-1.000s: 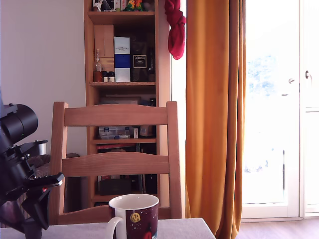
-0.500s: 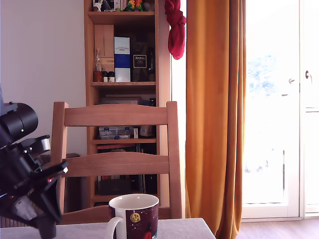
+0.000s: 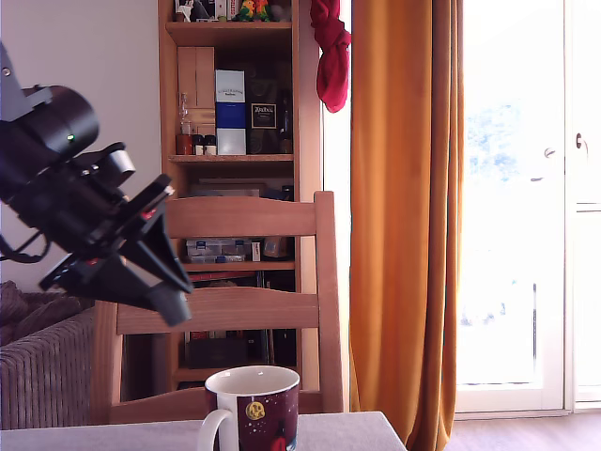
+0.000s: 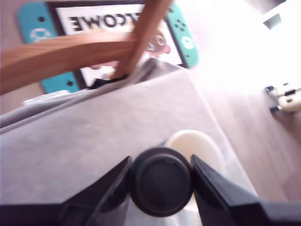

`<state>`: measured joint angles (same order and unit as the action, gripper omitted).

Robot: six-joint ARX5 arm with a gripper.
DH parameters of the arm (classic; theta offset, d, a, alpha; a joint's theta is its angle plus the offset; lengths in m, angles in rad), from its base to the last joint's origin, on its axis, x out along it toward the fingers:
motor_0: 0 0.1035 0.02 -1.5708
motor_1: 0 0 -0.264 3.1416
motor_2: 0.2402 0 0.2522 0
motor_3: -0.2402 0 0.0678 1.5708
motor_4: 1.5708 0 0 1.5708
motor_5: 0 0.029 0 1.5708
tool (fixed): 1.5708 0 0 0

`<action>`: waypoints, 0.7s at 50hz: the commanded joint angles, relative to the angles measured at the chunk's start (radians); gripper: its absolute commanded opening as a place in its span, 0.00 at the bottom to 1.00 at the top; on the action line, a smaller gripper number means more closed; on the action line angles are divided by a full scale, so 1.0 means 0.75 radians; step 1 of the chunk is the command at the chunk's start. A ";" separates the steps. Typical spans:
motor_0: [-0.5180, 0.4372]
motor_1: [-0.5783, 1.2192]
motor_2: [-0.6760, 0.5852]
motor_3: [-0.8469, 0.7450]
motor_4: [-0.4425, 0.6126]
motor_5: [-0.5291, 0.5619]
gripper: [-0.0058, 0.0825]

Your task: Pick the grey coffee capsule and place it inside the red coffee cup

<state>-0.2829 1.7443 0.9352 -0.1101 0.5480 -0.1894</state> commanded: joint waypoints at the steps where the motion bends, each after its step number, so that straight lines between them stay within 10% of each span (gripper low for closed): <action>1: -0.046 0.011 0.001 0.010 0.002 -0.020 0.35; 35: -0.258 0.062 0.001 -0.014 -0.204 -0.022 0.35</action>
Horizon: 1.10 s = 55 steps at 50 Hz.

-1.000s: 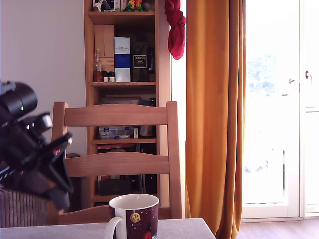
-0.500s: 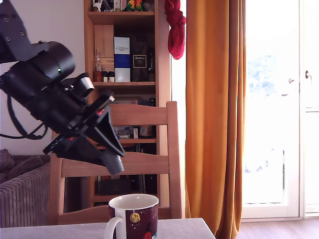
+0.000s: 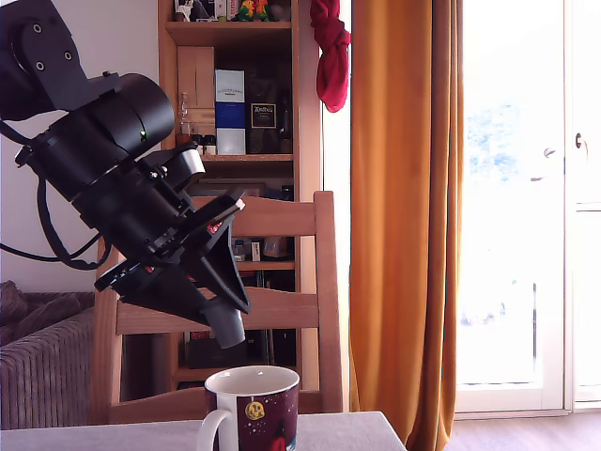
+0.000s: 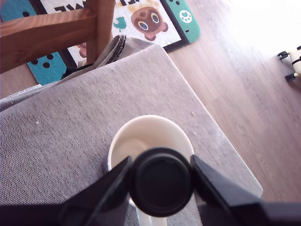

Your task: Pick the grey coffee capsule and place it inside the red coffee cup

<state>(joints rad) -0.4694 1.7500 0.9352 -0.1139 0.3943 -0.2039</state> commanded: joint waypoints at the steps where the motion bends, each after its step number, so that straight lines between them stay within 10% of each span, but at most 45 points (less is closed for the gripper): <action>1: -0.011 0.055 0.001 -0.010 0.001 -0.003 0.35; 15: -0.033 0.056 0.001 -0.040 -0.005 -0.003 0.37; 24: -0.050 0.056 0.001 -0.047 -0.019 0.002 0.66; 32: -0.055 0.056 0.001 -0.046 -0.018 0.003 0.65; 44: -0.022 0.016 0.001 -0.050 -0.017 0.019 0.03; 55: 0.031 -0.139 0.001 -0.161 -0.195 0.096 0.05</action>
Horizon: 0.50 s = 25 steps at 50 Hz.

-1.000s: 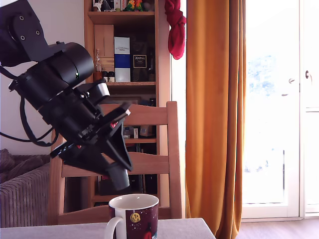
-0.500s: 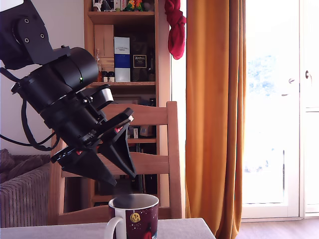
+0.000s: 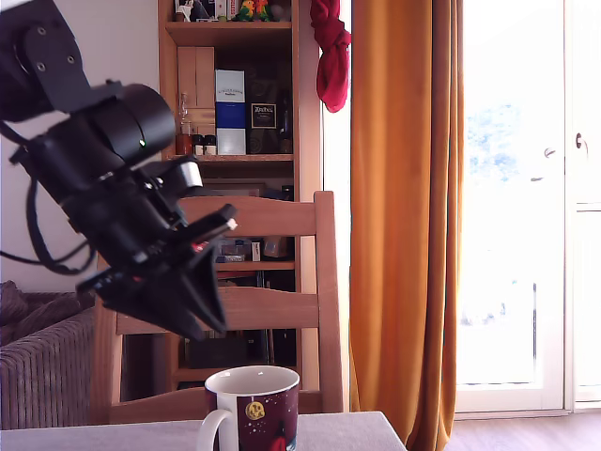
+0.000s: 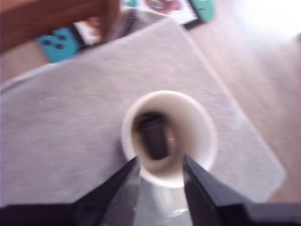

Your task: Pick the grey coffee capsule and place it inside the red coffee cup

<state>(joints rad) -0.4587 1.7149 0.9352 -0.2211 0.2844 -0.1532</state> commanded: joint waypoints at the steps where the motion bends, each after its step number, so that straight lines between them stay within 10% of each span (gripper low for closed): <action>1: 0.020 -0.111 0.001 -0.036 -0.079 0.037 0.05; 25: 0.190 -0.493 -0.017 -0.256 -0.354 0.152 0.05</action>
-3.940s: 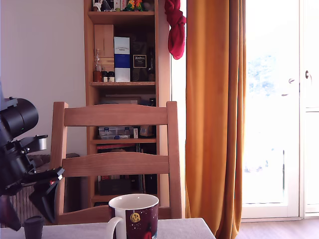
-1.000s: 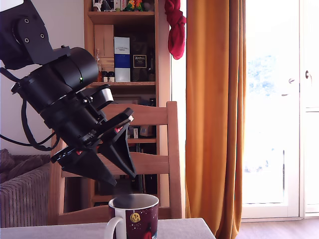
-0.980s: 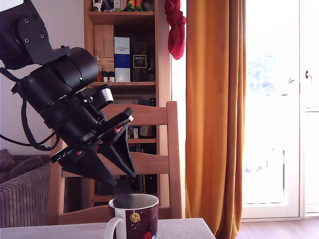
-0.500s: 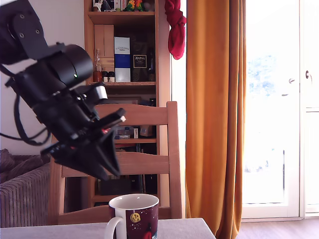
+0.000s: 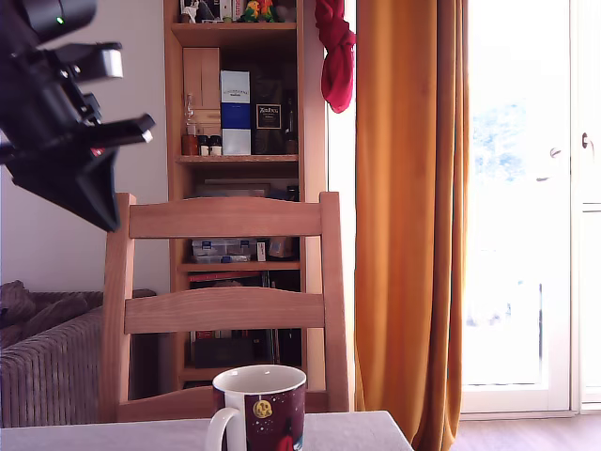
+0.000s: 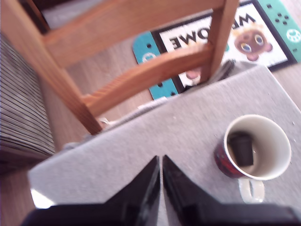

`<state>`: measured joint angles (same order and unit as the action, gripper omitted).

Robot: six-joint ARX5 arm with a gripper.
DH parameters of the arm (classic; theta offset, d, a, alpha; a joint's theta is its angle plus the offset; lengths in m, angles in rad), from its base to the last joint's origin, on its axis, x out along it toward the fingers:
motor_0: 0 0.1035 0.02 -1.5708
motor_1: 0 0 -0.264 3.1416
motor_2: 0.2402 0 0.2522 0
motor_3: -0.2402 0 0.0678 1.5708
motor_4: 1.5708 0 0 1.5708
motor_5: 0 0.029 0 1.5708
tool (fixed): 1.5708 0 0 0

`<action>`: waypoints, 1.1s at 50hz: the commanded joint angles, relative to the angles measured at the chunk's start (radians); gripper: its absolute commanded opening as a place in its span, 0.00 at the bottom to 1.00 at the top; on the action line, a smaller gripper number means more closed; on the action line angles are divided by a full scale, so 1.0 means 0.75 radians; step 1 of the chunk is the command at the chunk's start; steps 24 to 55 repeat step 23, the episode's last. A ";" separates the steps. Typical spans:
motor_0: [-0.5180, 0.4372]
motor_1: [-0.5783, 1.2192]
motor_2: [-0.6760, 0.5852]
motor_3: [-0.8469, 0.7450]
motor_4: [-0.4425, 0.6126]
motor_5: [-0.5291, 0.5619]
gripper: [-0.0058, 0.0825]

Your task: Pick the grey coffee capsule and place it inside the red coffee cup

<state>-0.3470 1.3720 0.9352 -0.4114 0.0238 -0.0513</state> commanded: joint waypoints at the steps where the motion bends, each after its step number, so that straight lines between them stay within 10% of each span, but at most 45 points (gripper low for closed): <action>1: 0.059 -0.045 -0.020 -0.011 -0.005 0.023 0.05; 23: 0.455 -0.193 -0.085 -0.018 0.256 0.140 0.05; 55: 0.455 -0.193 -0.085 -0.018 0.256 0.140 0.05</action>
